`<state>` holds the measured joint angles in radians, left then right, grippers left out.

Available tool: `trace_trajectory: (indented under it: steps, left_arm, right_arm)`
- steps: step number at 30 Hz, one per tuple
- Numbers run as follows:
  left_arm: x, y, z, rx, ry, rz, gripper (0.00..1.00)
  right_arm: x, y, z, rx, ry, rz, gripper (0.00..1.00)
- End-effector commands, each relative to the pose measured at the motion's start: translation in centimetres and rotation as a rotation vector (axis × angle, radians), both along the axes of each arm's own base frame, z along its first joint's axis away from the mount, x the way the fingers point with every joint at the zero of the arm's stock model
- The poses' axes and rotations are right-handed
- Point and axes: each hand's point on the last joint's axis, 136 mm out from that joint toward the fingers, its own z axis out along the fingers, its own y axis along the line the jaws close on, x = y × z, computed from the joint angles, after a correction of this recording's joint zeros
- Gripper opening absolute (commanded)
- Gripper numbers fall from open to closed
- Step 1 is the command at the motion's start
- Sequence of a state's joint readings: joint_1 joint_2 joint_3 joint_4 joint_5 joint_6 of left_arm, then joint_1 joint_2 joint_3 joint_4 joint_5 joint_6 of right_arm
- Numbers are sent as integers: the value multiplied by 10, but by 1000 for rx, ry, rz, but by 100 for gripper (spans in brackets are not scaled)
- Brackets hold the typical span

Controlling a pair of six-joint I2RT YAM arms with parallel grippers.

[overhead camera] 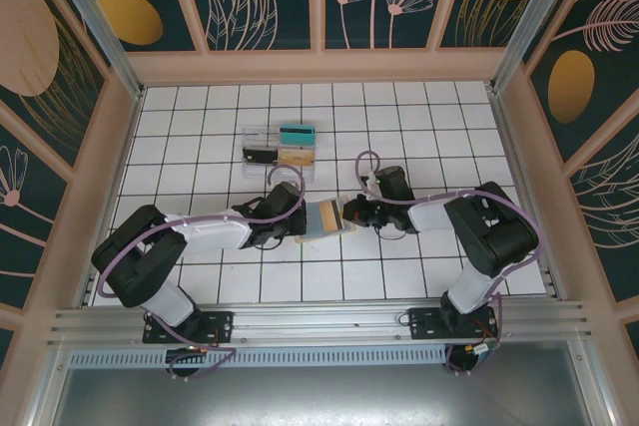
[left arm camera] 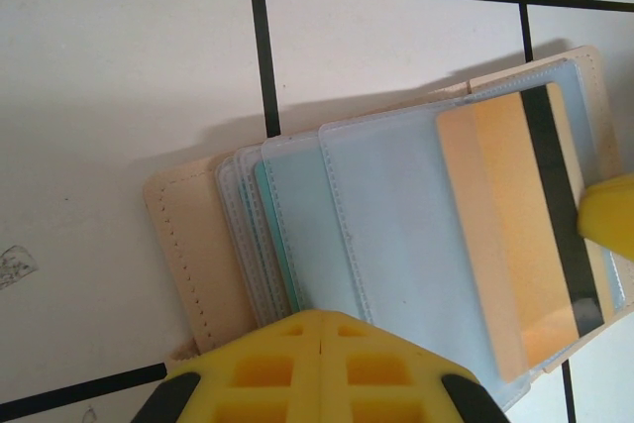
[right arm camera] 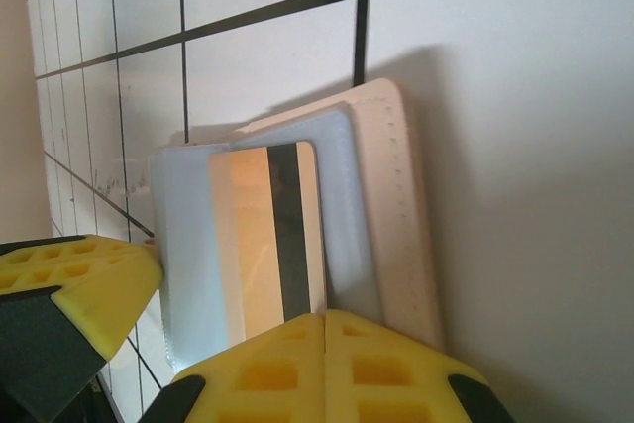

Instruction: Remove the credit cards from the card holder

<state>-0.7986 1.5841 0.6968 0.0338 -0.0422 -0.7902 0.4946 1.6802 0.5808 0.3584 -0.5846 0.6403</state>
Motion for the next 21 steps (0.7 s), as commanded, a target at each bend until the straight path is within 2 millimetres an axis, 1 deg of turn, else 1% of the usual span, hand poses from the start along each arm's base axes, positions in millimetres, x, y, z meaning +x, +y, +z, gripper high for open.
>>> trace_trajectory:
  steps: [1, 5, 8, 10, 12, 13, 15, 16, 17, 18, 19, 21]
  left_arm:
    - [-16, 19, -26, 88, 71, 6, 0]
    - [-15, 19, -25, 87, 67, 7, 0]
    - [-13, 17, -21, 81, 61, 10, 0]
    - [-11, 16, -14, 66, 45, 20, 0]
    - [-6, 15, -1, 40, 13, 35, 2]
    - [-3, 14, 9, 21, -10, 47, 11]
    - [3, 11, 31, -28, -59, 68, 14]
    - [5, 9, 43, -62, -85, 74, 21]
    - [7, 8, 55, -94, -108, 80, 33]
    - [8, 6, 64, -124, -127, 86, 42]
    - [9, 5, 73, -154, -144, 90, 47]
    - [11, 2, 89, -208, -177, 95, 48]
  right_arm:
    - [-5, -17, -5, -38, 4, -22, 0]
    - [-7, -25, -1, -30, -4, -36, 0]
    - [-6, -28, 9, 1, -29, -41, 0]
    - [-5, -28, 20, 18, -61, -42, 0]
    - [-4, -26, 32, 39, -91, -37, 0]
    - [-4, -25, 40, 51, -112, -35, 0]
    - [-2, -24, 54, 71, -152, -34, 0]
    - [-1, -24, 62, 81, -178, -33, 0]
    - [0, -24, 69, 90, -200, -32, 0]
    - [0, -23, 76, 98, -220, -31, 0]
    - [0, -24, 83, 107, -246, -31, 0]
    - [0, -25, 97, 122, -295, -35, 0]
